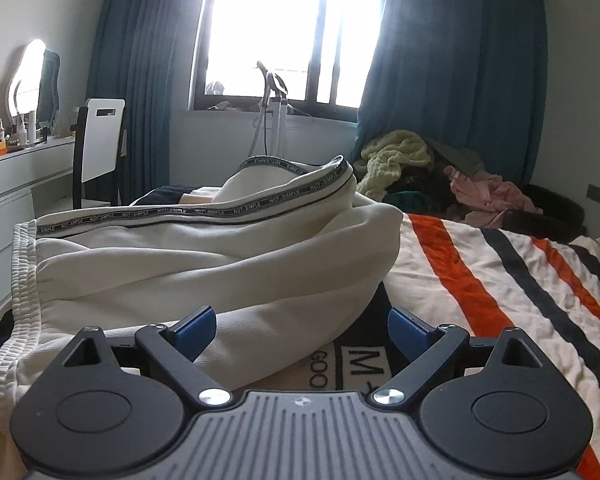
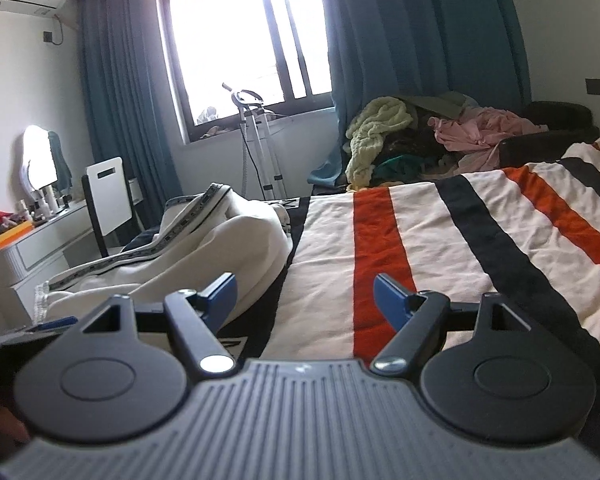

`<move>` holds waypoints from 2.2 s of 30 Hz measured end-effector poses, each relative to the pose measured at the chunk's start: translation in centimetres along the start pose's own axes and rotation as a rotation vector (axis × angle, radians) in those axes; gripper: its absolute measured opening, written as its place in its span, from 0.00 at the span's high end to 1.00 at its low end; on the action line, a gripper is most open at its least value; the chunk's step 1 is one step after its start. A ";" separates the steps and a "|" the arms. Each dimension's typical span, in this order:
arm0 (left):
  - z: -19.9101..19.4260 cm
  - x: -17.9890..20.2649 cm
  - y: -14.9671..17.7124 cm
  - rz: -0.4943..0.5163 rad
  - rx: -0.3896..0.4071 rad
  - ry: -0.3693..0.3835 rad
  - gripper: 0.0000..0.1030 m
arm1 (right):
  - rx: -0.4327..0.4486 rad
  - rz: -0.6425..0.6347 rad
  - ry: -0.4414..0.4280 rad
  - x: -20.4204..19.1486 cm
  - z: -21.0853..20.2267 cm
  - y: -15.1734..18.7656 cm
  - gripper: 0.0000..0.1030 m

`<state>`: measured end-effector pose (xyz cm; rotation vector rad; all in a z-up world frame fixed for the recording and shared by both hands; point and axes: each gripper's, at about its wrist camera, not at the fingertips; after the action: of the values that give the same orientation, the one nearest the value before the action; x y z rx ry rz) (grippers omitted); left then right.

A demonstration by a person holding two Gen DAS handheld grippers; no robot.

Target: Fold clothes

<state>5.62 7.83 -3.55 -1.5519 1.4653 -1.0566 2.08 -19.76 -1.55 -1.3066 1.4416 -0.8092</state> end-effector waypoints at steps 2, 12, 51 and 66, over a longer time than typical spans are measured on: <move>0.3 0.2 0.1 0.015 -0.005 0.002 0.09 | 0.004 0.008 0.011 0.2 -0.2 -0.1 0.24; 8.2 4.7 -3.3 0.212 -0.019 0.018 0.12 | 0.022 0.132 0.127 3.8 -0.3 0.1 0.25; 2.5 9.1 -5.6 0.292 0.191 0.192 0.85 | 0.090 0.052 0.383 8.6 7.9 1.2 0.26; 1.7 3.7 0.2 0.091 -0.040 0.224 0.27 | 0.011 -0.044 0.344 5.9 6.6 2.9 0.26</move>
<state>7.10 4.10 -4.10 -1.4154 1.7014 -1.1837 7.89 -24.00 -7.50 -1.2356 1.6765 -1.1103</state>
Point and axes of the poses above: each gripper's, at about its wrist camera, not at the fingertips, and z roughly the way its jaws point, x to its right, y to its underside, and after that the axes turned 1 degree about x, right-handed
